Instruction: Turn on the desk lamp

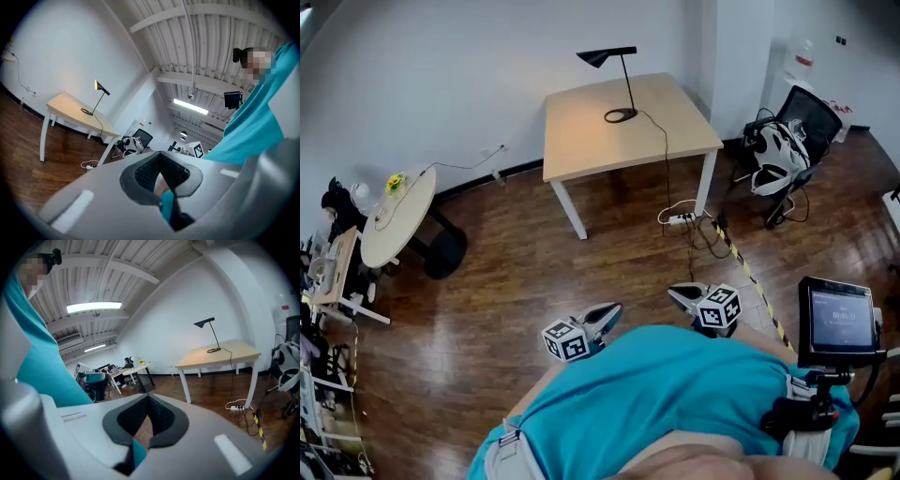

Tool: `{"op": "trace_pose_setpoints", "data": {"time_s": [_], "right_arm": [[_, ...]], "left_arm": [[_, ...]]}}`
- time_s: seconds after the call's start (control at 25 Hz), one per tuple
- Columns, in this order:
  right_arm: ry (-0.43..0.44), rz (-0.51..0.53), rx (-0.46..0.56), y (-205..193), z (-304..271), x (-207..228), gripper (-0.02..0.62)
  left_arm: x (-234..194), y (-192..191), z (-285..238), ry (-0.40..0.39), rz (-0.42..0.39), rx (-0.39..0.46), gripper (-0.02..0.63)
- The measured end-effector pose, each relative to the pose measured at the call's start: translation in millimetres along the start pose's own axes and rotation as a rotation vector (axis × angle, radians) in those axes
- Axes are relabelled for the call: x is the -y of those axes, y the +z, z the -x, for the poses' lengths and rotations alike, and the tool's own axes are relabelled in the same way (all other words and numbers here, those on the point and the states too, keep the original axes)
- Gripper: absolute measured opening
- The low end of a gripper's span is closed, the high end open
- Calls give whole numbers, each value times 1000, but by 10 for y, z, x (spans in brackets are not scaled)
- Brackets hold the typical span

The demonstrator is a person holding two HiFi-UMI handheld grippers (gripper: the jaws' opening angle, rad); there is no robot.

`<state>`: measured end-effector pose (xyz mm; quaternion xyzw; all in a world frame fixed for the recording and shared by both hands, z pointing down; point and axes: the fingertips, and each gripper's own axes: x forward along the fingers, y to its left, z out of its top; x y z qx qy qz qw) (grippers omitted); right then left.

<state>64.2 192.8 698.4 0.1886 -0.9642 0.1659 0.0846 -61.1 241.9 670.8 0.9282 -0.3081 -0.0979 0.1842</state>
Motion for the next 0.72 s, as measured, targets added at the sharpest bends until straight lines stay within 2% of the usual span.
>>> {"op": "trace_pose_setpoints", "data": {"time_s": [0.28, 0.48, 0.72], "right_arm": [[-26, 19, -7, 197, -169, -205, 0], [-41, 15, -14, 157, -134, -238, 0], [-45, 10, -28, 247, -52, -197, 0]], "left_arm": [[-71, 343, 296, -10, -11, 36, 2], [-49, 373, 365, 2, 16, 54, 2], [-67, 451, 302, -10, -10, 62, 2]]}}
